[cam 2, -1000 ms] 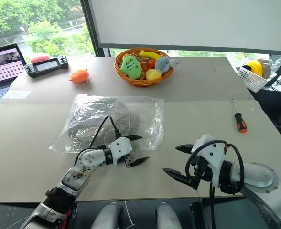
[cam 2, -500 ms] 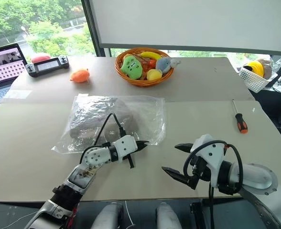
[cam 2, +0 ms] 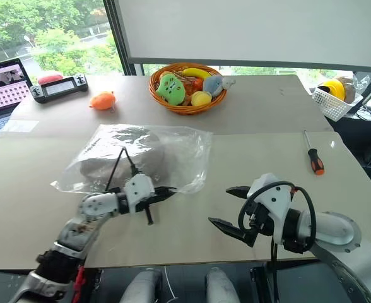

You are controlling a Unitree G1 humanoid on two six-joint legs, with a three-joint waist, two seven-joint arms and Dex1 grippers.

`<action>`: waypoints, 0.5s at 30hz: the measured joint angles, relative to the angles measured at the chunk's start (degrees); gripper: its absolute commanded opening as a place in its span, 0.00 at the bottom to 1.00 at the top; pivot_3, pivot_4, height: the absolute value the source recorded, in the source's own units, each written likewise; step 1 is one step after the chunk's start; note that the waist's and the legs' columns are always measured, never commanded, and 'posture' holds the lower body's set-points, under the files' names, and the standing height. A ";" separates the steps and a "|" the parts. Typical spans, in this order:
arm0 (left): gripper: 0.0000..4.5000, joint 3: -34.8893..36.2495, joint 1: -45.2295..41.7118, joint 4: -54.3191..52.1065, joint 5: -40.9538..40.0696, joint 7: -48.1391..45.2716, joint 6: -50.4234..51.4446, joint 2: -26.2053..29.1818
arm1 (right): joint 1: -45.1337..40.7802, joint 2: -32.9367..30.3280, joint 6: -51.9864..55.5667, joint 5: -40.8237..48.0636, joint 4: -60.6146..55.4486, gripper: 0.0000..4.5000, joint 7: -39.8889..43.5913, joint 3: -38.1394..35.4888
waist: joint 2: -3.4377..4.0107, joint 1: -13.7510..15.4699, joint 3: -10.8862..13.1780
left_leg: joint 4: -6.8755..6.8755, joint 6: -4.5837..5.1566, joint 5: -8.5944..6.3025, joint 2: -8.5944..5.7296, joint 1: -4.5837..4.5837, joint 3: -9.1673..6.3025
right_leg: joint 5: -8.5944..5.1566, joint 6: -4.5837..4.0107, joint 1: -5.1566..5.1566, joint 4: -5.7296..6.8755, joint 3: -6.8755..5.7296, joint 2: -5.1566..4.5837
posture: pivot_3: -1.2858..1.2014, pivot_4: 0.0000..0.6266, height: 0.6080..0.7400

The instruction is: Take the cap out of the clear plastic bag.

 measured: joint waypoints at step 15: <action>0.01 13.50 -7.90 45.01 3.17 -4.40 -31.75 15.22 | -9.46 2.17 -1.61 -2.97 7.55 1.00 4.76 8.78 | -0.06 -0.56 -0.01 | -0.15 0.00 0.00 0.06 0.04 0.02 | -0.01 -0.10 -0.08 -0.01 -0.06 0.01 | 0.52 0.24 0.96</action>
